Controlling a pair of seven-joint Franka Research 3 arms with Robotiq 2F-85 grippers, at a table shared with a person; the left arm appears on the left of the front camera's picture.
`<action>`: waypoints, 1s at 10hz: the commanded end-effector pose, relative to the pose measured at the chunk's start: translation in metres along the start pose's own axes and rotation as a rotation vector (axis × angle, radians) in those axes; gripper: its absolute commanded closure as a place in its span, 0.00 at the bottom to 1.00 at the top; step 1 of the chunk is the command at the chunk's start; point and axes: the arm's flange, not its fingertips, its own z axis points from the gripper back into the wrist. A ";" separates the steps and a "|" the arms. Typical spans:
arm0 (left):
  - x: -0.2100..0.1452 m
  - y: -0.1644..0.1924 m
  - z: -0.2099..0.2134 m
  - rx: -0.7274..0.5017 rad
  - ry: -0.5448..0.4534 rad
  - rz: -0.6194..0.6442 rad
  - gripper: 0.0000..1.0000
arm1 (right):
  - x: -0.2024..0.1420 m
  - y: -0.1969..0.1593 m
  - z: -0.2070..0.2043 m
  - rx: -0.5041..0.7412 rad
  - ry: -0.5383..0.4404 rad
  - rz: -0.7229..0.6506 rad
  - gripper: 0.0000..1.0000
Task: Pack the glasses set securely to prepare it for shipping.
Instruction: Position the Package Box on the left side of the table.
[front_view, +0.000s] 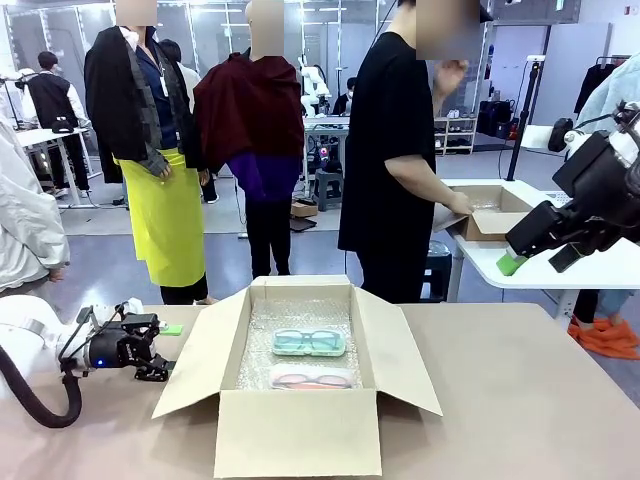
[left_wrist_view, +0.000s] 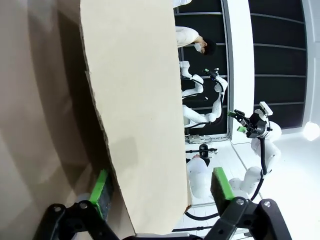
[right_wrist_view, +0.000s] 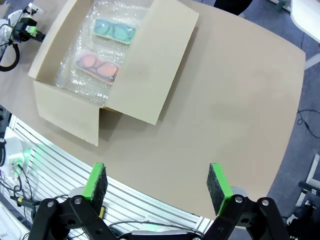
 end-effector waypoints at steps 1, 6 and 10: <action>-0.012 -0.009 -0.008 -0.009 -0.037 -0.023 0.41 | 0.002 0.001 0.000 -0.002 -0.010 0.013 0.00; -0.011 -0.012 -0.005 -0.019 -0.030 -0.030 1.00 | 0.002 0.001 0.000 -0.002 -0.010 0.013 0.00; -0.012 -0.015 -0.006 -0.027 -0.016 -0.040 1.00 | 0.002 0.001 0.000 -0.002 -0.010 0.013 0.00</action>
